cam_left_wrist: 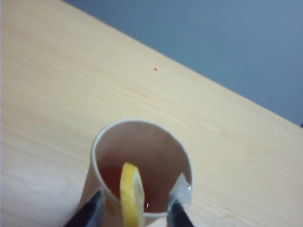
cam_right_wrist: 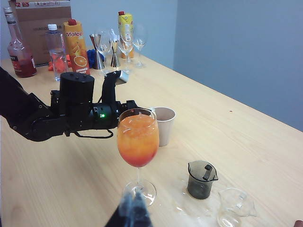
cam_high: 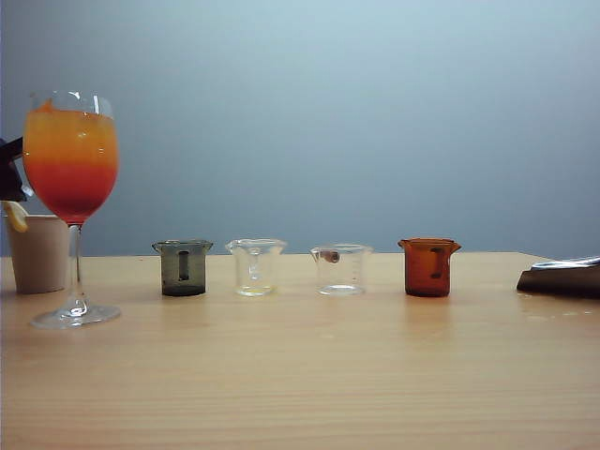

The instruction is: Pick up the lemon slice from the paper cup on the left and carefully insert it into the rim of the goblet.

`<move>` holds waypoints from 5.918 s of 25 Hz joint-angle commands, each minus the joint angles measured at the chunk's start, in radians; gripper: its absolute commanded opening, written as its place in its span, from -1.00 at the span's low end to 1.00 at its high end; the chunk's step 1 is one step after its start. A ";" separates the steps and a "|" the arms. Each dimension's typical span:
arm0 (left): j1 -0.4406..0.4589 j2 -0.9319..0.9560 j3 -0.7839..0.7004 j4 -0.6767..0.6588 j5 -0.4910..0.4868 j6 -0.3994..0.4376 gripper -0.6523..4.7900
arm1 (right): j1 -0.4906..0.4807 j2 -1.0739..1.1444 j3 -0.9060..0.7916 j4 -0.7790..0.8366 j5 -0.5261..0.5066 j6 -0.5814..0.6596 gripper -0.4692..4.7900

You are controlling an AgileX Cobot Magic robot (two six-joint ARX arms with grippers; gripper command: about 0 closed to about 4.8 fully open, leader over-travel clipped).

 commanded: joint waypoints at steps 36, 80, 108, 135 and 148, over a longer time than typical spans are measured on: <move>0.001 0.002 0.004 -0.008 -0.026 0.027 -0.34 | 0.001 -0.001 0.005 0.011 -0.001 0.000 -0.84; 0.020 -0.178 0.008 -0.016 0.172 0.095 -0.71 | 0.001 -0.001 0.005 0.010 -0.001 0.000 -0.84; 0.227 -0.438 0.009 -0.077 1.009 0.000 -0.77 | 0.006 0.043 0.007 0.018 -0.080 0.004 -0.84; 0.291 -0.241 0.130 -0.076 1.326 0.092 -0.78 | 0.003 0.068 0.007 -0.004 -0.080 0.003 -0.84; 0.292 -0.191 0.130 -0.085 1.363 0.110 -0.78 | 0.003 0.071 0.007 -0.005 -0.076 0.003 -0.84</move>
